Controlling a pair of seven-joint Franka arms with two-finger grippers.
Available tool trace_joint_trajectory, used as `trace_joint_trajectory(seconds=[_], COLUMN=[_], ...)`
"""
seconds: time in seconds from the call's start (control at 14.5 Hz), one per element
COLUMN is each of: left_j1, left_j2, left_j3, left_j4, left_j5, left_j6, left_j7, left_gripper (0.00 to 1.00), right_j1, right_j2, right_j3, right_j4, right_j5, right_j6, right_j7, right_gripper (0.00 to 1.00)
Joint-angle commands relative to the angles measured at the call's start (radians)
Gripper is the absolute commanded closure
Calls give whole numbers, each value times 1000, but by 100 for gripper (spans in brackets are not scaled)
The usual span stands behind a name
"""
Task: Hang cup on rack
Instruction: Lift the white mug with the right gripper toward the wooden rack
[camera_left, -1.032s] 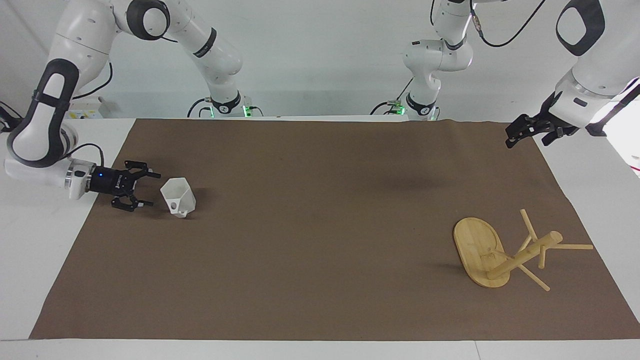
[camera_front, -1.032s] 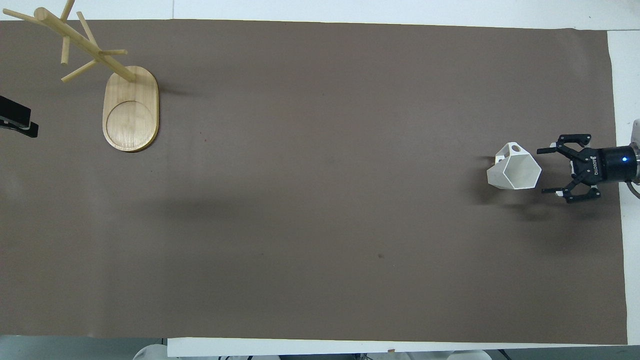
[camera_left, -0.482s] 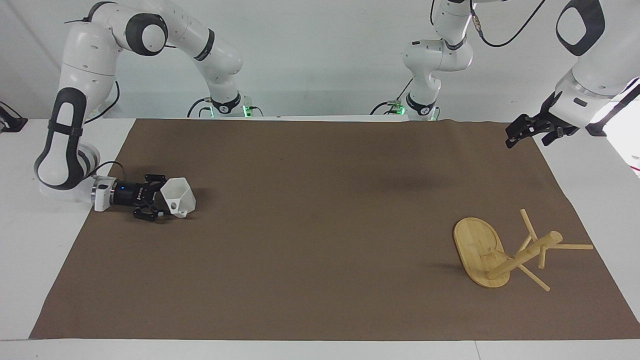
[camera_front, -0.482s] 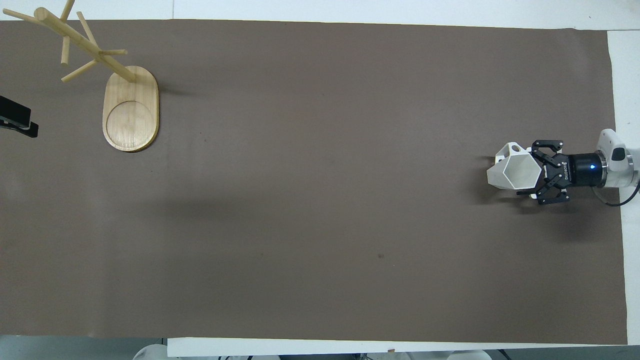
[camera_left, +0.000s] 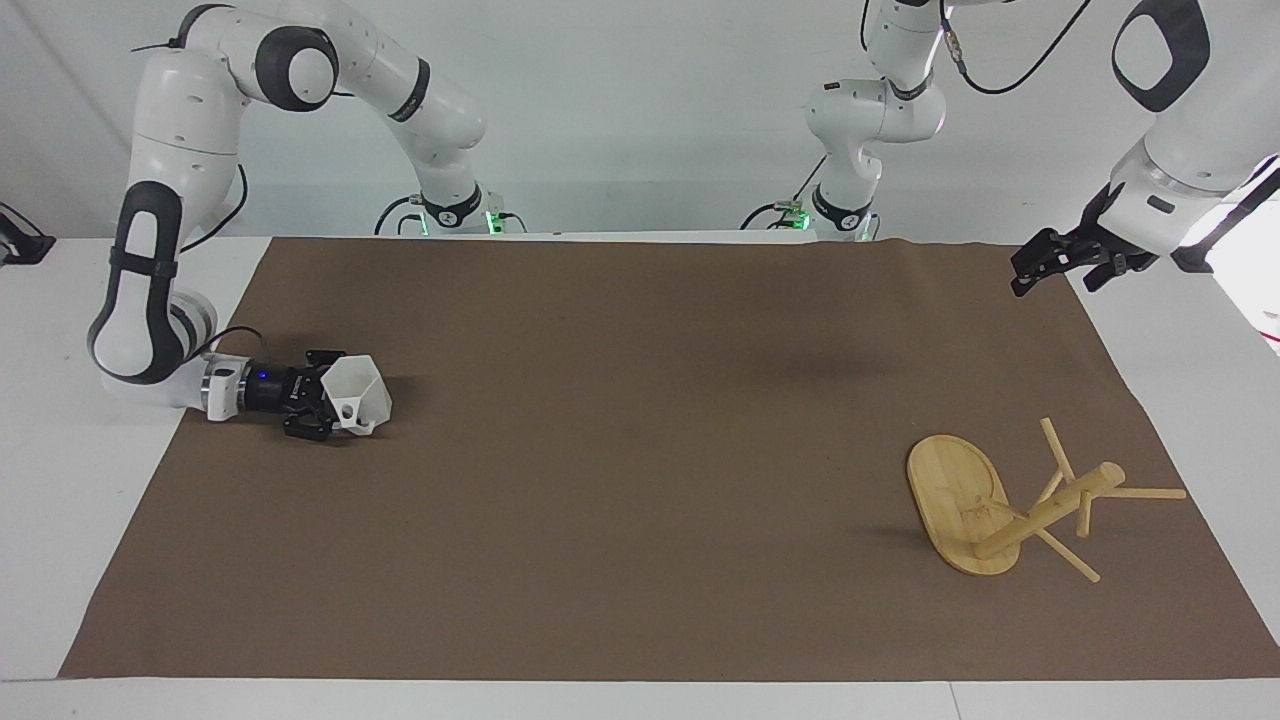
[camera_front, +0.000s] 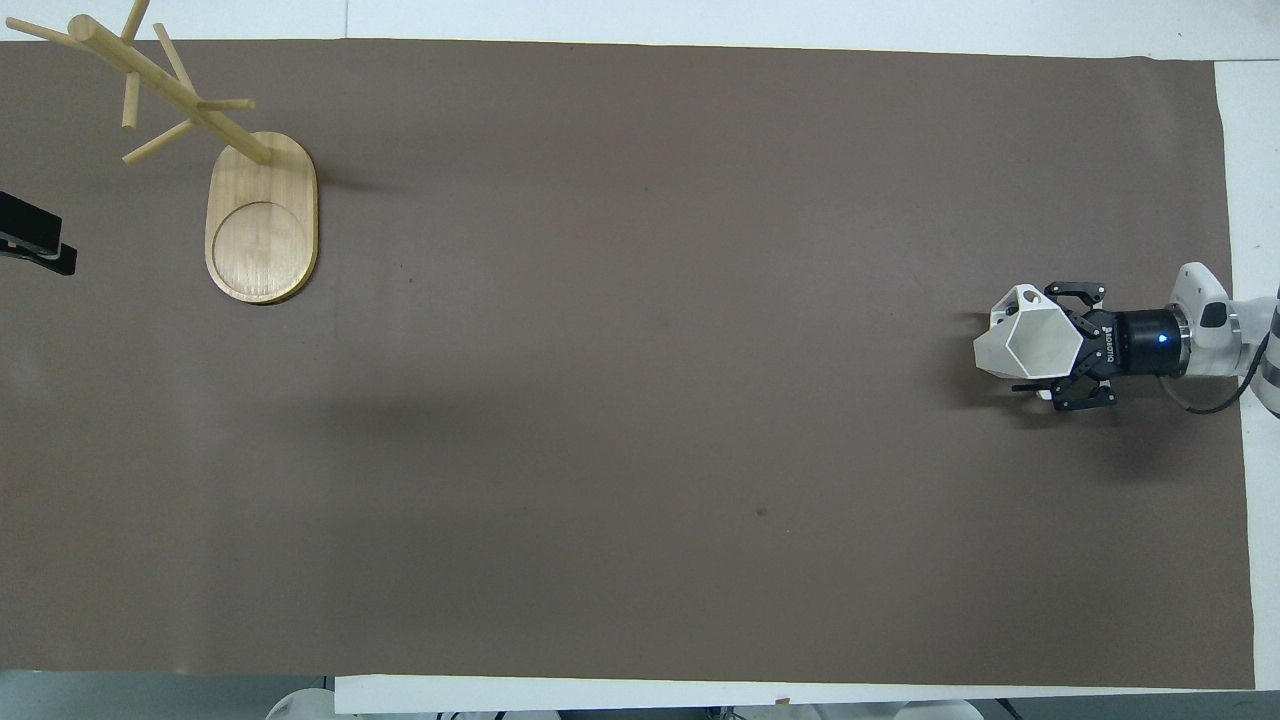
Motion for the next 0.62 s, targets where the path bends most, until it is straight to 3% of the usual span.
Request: trace_joint_trajectory(seconds=[0.0, 0.21, 0.41, 0.55], left_j1=[5, 5, 5, 5], left_j2=[-22, -22, -22, -22], left_j3=[-1, -1, -1, -1], left_j4=[-23, -23, -23, -23], left_j5=[-11, -11, -11, -11], left_j6=[6, 6, 6, 6], left_j7=[10, 10, 10, 10], left_gripper=[0, 0, 0, 0], right_j1=[-9, 17, 135, 230], right_j2=[-23, -25, -99, -120], right_j3=[21, 28, 35, 35], right_j4=[-31, -28, -22, -20], right_j5=[22, 42, 109, 204], right_j6=[0, -1, -7, 20], right_j7=[-24, 2, 192, 209], right_gripper=[44, 83, 86, 86])
